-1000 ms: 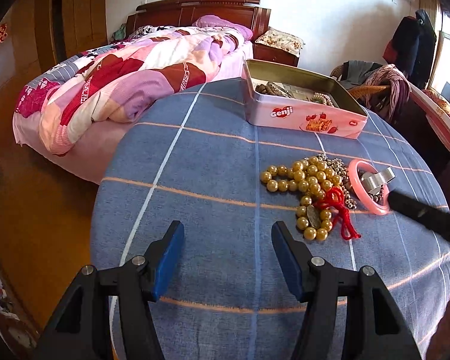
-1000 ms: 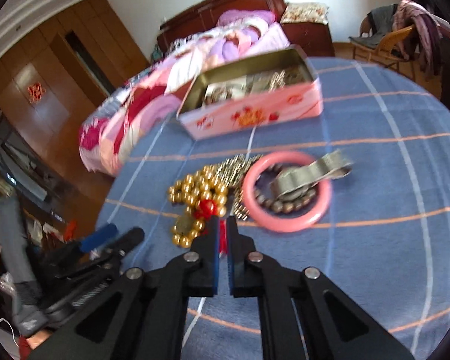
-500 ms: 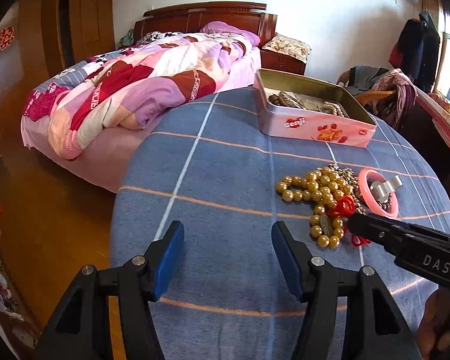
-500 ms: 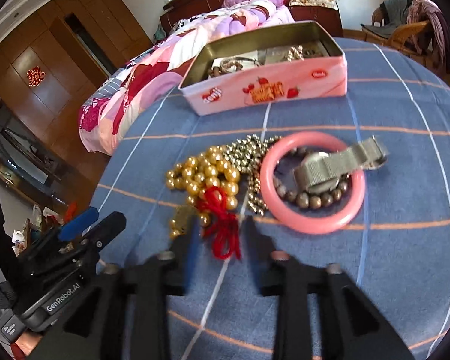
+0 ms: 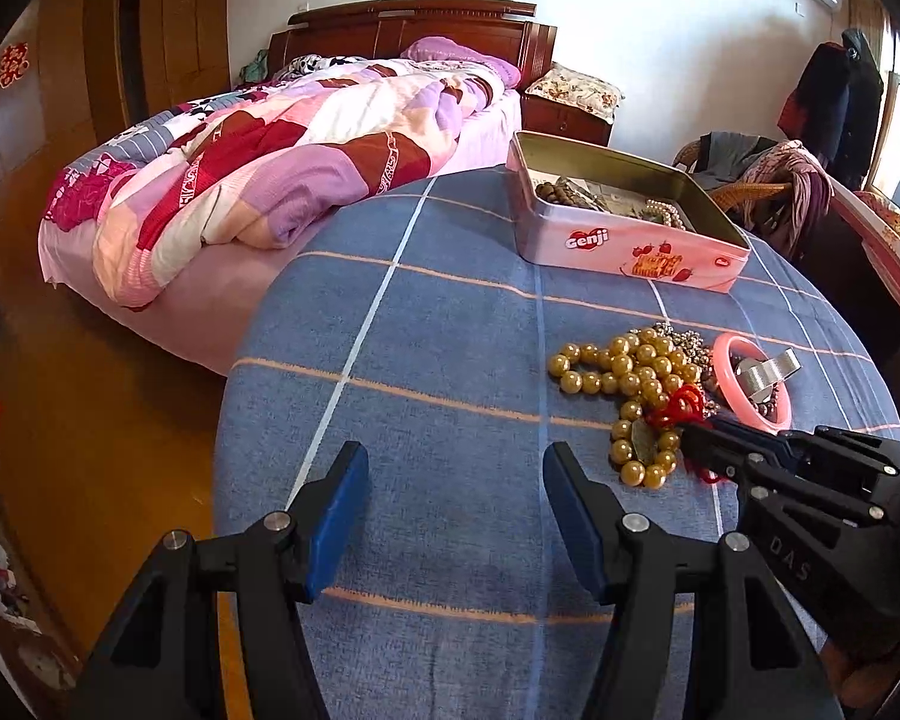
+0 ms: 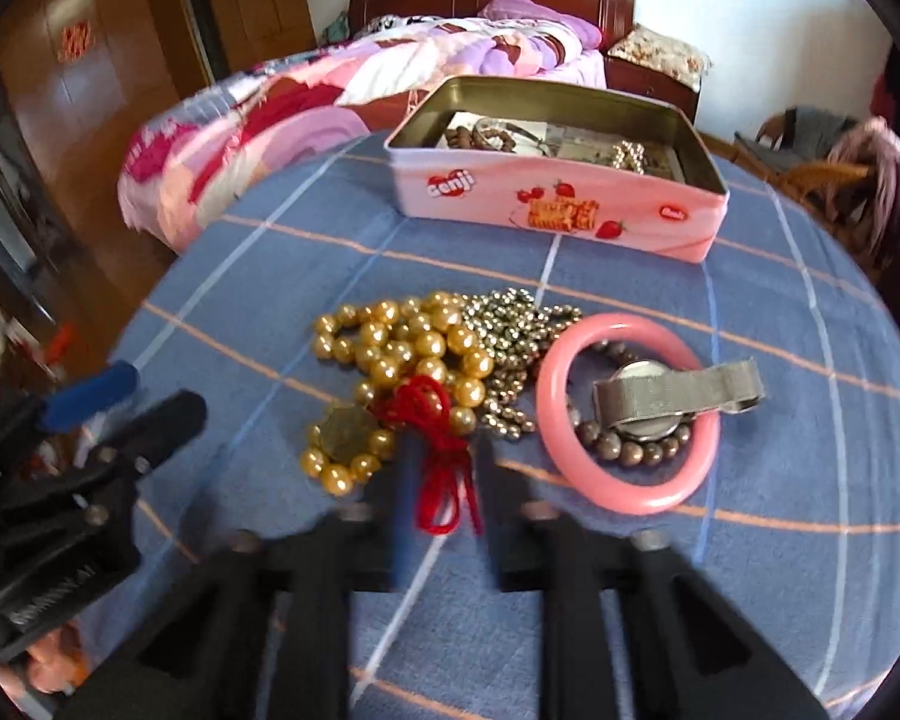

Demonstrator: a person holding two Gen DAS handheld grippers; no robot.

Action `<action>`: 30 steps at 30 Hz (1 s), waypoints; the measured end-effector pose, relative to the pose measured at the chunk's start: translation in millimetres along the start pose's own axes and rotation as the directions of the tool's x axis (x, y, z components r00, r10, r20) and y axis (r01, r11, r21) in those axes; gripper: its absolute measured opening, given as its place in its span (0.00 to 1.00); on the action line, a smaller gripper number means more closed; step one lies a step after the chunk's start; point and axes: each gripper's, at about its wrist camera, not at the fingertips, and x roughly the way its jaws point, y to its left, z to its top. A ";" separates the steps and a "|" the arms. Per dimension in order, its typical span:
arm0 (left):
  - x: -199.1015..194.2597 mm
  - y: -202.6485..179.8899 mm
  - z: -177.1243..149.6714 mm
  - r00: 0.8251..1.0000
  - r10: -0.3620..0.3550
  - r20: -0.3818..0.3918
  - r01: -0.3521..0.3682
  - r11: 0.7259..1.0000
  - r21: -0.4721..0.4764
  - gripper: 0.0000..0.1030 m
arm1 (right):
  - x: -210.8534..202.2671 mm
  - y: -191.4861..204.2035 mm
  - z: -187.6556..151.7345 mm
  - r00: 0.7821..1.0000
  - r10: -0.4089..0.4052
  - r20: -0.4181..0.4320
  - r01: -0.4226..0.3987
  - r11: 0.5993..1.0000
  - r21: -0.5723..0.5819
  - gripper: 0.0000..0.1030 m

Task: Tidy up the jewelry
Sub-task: 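Grasp the red tassel in the pile with the right tool, then lift the red tassel with right tool while left tool grasps gold bead strand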

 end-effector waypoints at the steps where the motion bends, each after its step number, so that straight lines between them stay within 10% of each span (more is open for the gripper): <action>1: -0.3 0.1 -0.1 1.000 0.000 0.001 0.000 1.000 0.001 0.59 | -0.8 -0.8 -1.3 1.000 0.006 -0.001 -0.006 1.000 -0.004 0.11; 10: 3.2 -5.3 0.1 1.000 -0.024 -0.008 0.024 1.000 0.011 0.59 | -52.1 -45.3 -16.9 0.989 0.054 0.137 -0.078 0.981 0.177 0.09; 22: 37.1 -62.9 30.2 0.967 -0.233 -0.102 0.240 0.968 0.070 0.59 | -98.7 -90.4 -16.3 0.964 0.011 0.267 -0.104 0.935 0.339 0.09; 27: 53.7 -83.0 35.1 0.978 -0.171 -0.123 0.185 0.976 0.115 0.59 | -97.5 -97.3 -21.8 0.964 0.017 0.265 -0.115 0.927 0.356 0.09; 30: 52.0 -80.4 35.3 0.968 -0.219 -0.121 0.232 0.967 0.104 0.27 | -98.4 -101.8 -25.6 0.963 0.021 0.268 -0.122 0.922 0.367 0.09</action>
